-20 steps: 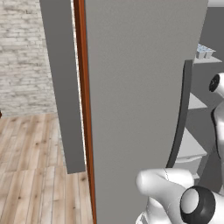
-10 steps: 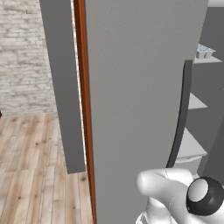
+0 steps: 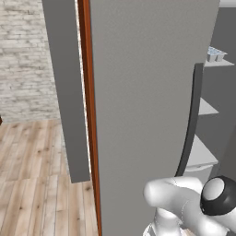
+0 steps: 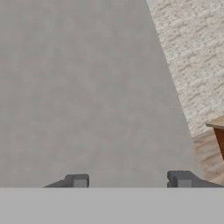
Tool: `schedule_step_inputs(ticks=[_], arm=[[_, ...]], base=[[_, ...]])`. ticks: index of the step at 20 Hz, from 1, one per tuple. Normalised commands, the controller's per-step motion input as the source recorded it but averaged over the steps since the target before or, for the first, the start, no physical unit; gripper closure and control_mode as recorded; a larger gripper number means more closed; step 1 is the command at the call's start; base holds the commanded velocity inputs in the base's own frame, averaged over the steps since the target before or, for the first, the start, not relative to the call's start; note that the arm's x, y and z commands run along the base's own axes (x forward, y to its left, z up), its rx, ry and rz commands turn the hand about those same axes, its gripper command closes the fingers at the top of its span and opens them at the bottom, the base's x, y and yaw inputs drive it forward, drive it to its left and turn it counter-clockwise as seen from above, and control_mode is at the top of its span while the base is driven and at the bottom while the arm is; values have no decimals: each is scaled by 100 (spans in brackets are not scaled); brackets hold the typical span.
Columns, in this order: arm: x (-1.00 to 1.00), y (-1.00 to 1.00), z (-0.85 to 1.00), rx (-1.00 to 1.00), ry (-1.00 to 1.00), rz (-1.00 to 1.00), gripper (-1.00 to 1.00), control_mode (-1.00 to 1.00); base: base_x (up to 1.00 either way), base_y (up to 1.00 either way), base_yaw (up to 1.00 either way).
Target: Open the freezer door, pick up the ice cube tray from the freezer, and place it on the dining counter.
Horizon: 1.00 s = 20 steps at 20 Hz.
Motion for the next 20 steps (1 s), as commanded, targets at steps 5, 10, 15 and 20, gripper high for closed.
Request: schedule_step_inputs(ticks=[5, 10, 15, 20], arm=[[7, -18, 1, 0, 4, 0, -100, -100], [-9, 75, 18, -3, 9, 5, -100, -100], [-8, 100, 33, -1, 15, 18, -100, -100], [-25, 82, 22, 0, 24, 30, -100, -100]], base=[[0, 0, 0], [0, 0, 0], [0, 0, 0], [0, 0, 0]])
